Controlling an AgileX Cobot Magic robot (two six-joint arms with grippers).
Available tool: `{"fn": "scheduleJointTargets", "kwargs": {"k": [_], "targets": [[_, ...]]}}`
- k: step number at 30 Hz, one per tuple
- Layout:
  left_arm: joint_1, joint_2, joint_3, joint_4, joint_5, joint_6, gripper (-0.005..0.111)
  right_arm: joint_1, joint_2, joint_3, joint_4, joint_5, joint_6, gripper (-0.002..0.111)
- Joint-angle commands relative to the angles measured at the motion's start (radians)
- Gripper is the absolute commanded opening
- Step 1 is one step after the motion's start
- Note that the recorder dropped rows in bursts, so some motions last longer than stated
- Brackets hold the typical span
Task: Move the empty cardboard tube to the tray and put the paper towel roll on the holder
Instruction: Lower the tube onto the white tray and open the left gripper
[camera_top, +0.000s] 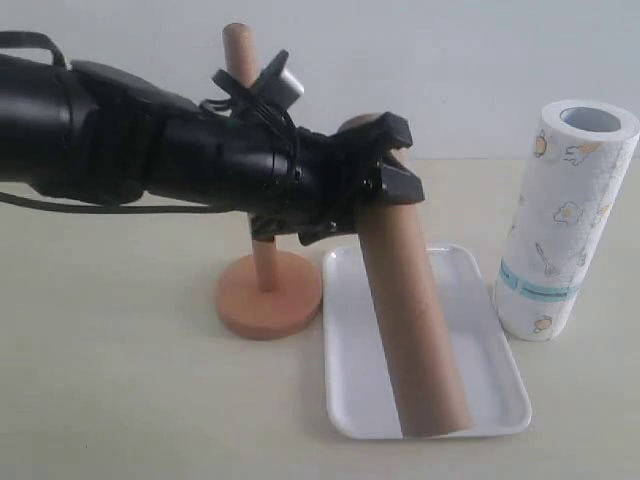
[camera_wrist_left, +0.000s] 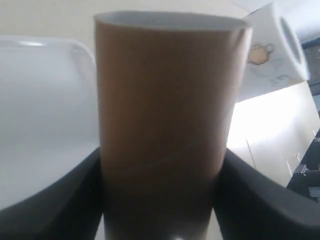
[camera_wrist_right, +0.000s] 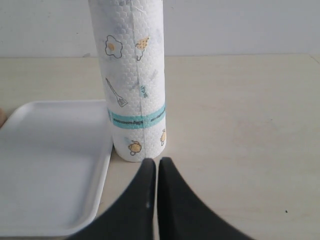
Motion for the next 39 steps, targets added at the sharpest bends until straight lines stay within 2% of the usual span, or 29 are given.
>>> {"fn": "scheduleJointTargets", "kwargs": {"k": [1,4,8,11,16,24,30,33,37,39], "targets": [[0.004,0.097,-0.054,-0.002,0.077,-0.053,0.004,0.001,-0.005,-0.001,0.000,-0.007,0.000,0.001],[0.004,0.178,-0.146,0.122,0.111,-0.149,0.004,0.001,-0.005,-0.001,0.000,-0.007,0.000,0.001],[0.004,0.230,-0.264,0.489,0.121,-0.476,0.004,0.001,-0.005,-0.001,0.000,-0.007,0.000,0.001],[0.004,0.238,-0.297,0.645,0.096,-0.652,0.004,0.001,-0.005,-0.001,0.000,-0.007,0.000,0.001],[0.004,0.240,-0.321,0.658,0.062,-0.667,0.004,0.001,-0.005,-0.001,0.000,-0.001,0.000,0.001],[0.004,0.284,-0.348,0.654,0.099,-0.674,0.004,0.001,-0.005,-0.001,0.000,-0.001,0.000,0.001],[0.004,0.315,-0.358,0.649,0.057,-0.674,0.005,0.001,-0.005,-0.001,0.000,-0.001,0.000,0.001],[0.004,0.324,-0.377,0.649,0.055,-0.666,0.015,0.001,-0.005,-0.001,0.000,-0.001,0.000,0.001],[0.004,0.337,-0.404,0.649,0.067,-0.680,0.039,0.001,-0.005,-0.001,0.000,-0.001,0.000,0.001],[0.004,0.344,-0.415,0.649,0.075,-0.682,0.047,0.001,-0.005,-0.001,0.000,-0.001,0.000,0.001]]}}
